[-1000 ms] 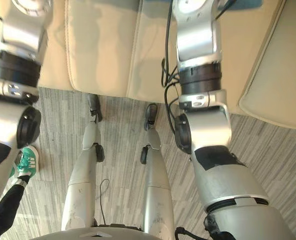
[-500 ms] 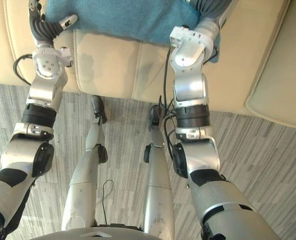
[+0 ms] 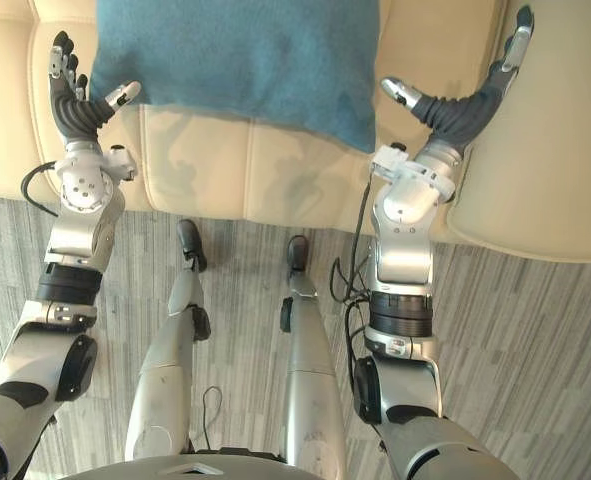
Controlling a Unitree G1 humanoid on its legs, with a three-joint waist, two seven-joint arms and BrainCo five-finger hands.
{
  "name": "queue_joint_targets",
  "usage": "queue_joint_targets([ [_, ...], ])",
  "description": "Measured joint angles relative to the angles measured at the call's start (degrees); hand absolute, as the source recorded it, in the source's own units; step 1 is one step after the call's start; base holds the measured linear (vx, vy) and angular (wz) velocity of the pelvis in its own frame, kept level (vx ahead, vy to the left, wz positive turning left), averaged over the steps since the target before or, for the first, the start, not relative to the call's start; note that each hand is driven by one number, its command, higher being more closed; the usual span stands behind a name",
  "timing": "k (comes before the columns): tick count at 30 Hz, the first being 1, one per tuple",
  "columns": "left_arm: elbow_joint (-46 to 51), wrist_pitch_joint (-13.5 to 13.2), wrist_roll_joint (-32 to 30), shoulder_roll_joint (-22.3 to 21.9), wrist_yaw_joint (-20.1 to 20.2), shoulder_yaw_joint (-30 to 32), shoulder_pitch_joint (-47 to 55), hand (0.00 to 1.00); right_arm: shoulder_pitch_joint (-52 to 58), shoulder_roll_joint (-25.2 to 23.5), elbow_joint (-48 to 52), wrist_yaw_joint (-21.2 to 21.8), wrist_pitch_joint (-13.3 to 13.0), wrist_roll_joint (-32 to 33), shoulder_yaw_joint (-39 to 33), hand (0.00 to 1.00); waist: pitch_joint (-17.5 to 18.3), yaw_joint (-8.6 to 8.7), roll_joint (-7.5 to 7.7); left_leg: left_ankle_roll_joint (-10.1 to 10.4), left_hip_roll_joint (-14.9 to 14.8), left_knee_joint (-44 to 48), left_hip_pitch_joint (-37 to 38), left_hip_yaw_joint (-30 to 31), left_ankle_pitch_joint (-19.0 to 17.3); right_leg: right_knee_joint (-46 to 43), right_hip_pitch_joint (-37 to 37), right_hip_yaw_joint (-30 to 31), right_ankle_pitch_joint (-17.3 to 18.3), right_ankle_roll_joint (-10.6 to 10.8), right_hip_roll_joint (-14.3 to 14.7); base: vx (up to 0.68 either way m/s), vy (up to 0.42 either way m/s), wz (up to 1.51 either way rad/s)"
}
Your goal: Pick up cushions and gather them together orderly.
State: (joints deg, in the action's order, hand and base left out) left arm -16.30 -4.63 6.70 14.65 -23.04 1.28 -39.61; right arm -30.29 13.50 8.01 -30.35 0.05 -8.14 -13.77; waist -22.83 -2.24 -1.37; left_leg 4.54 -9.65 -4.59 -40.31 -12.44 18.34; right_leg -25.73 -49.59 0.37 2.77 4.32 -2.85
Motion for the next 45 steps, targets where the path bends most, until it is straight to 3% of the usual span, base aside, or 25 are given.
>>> queue_joint_targets([
  [5, 0.0, 0.0, 0.0, -1.5, 1.7, 2.7, 9.6, 0.00, 9.5, -4.7, -0.4, 1.8, -0.3, 2.0, -1.6, 0.00, 0.1, -0.03, -0.01, -0.6, 0.4, 0.0, 5.5, 0.0, -0.2, 0.0, 5.7, -0.7, 1.6, -0.1, -0.2, 0.00, -0.118, 0.09],
  [9, -0.2, 0.0, 0.0, -6.8, 3.0, 5.1, 21.4, 0.00, 18.1, -8.4, -5.1, 4.5, -1.3, 3.6, 0.5, 0.00, 0.5, 0.07, 0.05, -1.0, 0.7, 0.0, 12.5, -0.1, -1.7, 0.6, 13.1, -1.0, 3.0, -0.1, -0.6, 0.04, -0.094, 0.06],
  [14, -6.5, 0.7, 0.0, -12.6, 5.4, 6.7, 35.5, 0.00, 30.1, -11.9, -15.2, 10.9, -1.6, 4.5, 3.5, 0.00, 6.7, 0.02, 0.02, -0.7, 0.9, 0.0, 21.1, -0.8, -5.1, 4.0, 22.7, -0.9, 4.0, 0.0, -0.8, 0.08, -0.032, -0.06],
  [17, -16.0, 1.4, -0.1, -15.6, 7.9, 10.6, 42.6, 0.00, 36.9, -14.1, -25.7, 15.4, -1.4, 4.3, 4.7, 0.00, 11.7, 0.13, 0.05, -0.2, 0.9, 0.0, 28.5, -1.9, -7.4, 7.6, 31.0, -0.6, 4.6, -0.4, -0.8, 0.12, 0.021, -0.11],
  [24, -34.2, 2.6, -3.6, -18.9, 11.3, 20.1, 47.3, 0.00, 41.5, -16.3, -44.1, 20.1, -0.5, 3.3, 2.9, 0.00, 18.9, 0.24, 0.76, 0.9, 0.9, 0.0, 36.7, -5.0, -10.7, 13.3, 39.9, 1.1, 3.5, -0.2, -0.8, 0.08, 0.026, -0.19],
  [29, -37.3, 3.0, -6.0, -18.8, 12.6, 21.7, 46.7, 0.00, 40.6, -16.4, -49.2, 20.3, -0.3, 3.7, -1.2, 0.00, 19.9, 0.01, 1.06, 1.4, 0.9, 0.0, 38.8, -5.8, -11.0, 16.3, 42.9, 1.8, 1.5, 0.5, -0.8, 0.03, 0.022, -0.10],
  [32, -38.5, 3.1, -7.0, -18.3, 13.1, 22.3, 45.9, 0.00, 40.2, -16.3, -51.1, 20.3, -0.1, 3.6, -2.3, 0.00, 19.6, -0.02, 2.15, 1.0, 1.0, 0.0, 39.6, -7.1, -11.5, 16.7, 43.2, 2.9, 0.8, 0.6, -0.8, 0.00, 0.017, -0.20],
  [33, -38.4, 3.3, -7.0, -17.8, 13.2, 22.2, 45.5, 0.00, 39.0, -16.3, -52.1, 20.3, 0.3, 3.4, -2.3, 0.00, 19.2, -0.03, 2.48, 1.1, 0.9, 1.2, 39.4, -7.7, -12.1, 15.9, 42.8, 3.0, 1.1, 0.3, -0.8, -0.02, 0.004, -0.20],
  [34, -37.9, 3.3, -6.8, -17.3, 13.0, 22.3, 44.8, 0.00, 38.5, -16.4, -52.3, 20.3, 0.3, 3.2, -2.3, 0.00, 17.6, -0.32, 3.59, 1.1, 0.4, 4.6, 38.9, -7.7, -13.7, 14.7, 42.8, 2.2, 2.1, -1.4, -1.1, -0.06, -0.012, -0.20],
  [36, -37.7, 3.4, -6.8, -17.0, 12.5, 22.1, 44.6, 0.00, 38.0, -16.4, -52.3, 20.3, 0.4, 3.2, -2.2, 0.00, 17.3, -0.81, 3.66, 0.8, -0.9, 7.4, 37.8, -6.9, -15.1, 14.4, 43.2, -3.2, 3.1, -6.2, -2.4, -0.05, -0.037, -0.09],
  [37, -37.1, 3.5, -6.8, -16.9, 12.1, 22.3, 44.4, 0.00, 37.9, -16.7, -52.6, 20.2, 0.3, 3.2, -2.2, 0.00, 17.0, -0.83, 3.52, 0.0, -2.1, 10.0, 36.1, -6.4, -15.6, 4.0, 40.5, -5.7, 5.1, -6.0, -4.3, -0.02, -0.066, 0.12],
  [38, -36.8, 3.5, -6.7, -16.4, 12.0, 22.2, 44.4, 0.00, 37.9, -16.8, -53.1, 20.3, 0.3, 3.2, -1.8, 0.00, 17.2, -0.44, 4.50, 0.1, -2.0, 11.8, 35.1, -6.2, -15.7, -3.2, 38.6, -6.0, 6.2, -4.9, -5.4, -0.04, -0.103, 0.37],
  [39, -36.0, 3.6, -6.7, -15.6, 11.8, 22.2, 43.5, 0.00, 37.6, -17.1, -54.9, 20.3, 0.3, 3.2, -1.6, 0.00, 17.2, -0.56, 6.72, 0.7, -0.7, 15.6, 33.6, -4.5, -17.5, -10.0, 36.3, -6.2, 6.2, -2.3, -6.9, -0.06, -0.067, 0.39],
  [40, -35.9, 3.6, -6.6, -16.0, 11.8, 22.3, 43.2, 0.00, 37.1, -16.8, -55.9, 20.2, 0.2, 3.1, -2.2, 0.00, 18.0, -1.13, 6.45, 0.5, -1.1, 16.5, 32.2, -3.0, -18.6, -7.3, 36.8, -6.2, 5.4, -0.8, -5.4, -0.06, -0.039, 0.15],
  [41, -36.0, 3.5, -6.2, -17.2, 11.8, 22.5, 44.1, 0.00, 36.6, -16.5, -56.4, 19.9, 0.3, 3.0, -2.2, 0.00, 19.3, -1.94, 4.14, -0.3, -1.8, 15.0, 30.9, -1.5, -17.9, -3.1, 39.1, -5.5, 6.6, 0.6, -4.4, -0.07, -0.036, -0.23],
  [42, -35.8, 3.4, -6.1, -17.7, 11.8, 22.9, 44.1, 0.00, 36.1, -16.3, -56.4, 19.9, 0.3, 2.9, -2.2, 0.00, 19.0, -2.65, 4.00, -0.1, -2.1, 14.6, 31.0, -1.9, -17.0, -5.3, 39.1, -6.0, 7.6, 0.7, -4.8, -0.11, -0.085, -0.11],
  [43, -34.4, 3.4, -5.4, -17.5, 11.1, 23.2, 43.8, 0.00, 34.6, -16.9, -57.5, 20.1, 0.3, 1.4, -1.5, 0.00, 18.8, -2.15, 5.32, -0.5, -0.9, 16.4, 29.5, -2.0, -15.8, -9.7, 41.0, -7.3, 12.7, 1.0, -6.9, -0.11, -0.122, -0.03],
  [45, -33.1, 3.2, -3.8, -17.8, 10.1, 22.0, 43.6, 0.00, 32.9, -16.9, -58.6, 19.9, 0.8, 0.9, -1.2, 0.00, 18.5, -3.37, 5.63, -0.1, -1.5, 18.4, 26.9, -2.8, -15.6, -1.7, 43.3, -8.7, 15.4, 1.3, -5.8, -0.20, -0.128, -0.15],
])
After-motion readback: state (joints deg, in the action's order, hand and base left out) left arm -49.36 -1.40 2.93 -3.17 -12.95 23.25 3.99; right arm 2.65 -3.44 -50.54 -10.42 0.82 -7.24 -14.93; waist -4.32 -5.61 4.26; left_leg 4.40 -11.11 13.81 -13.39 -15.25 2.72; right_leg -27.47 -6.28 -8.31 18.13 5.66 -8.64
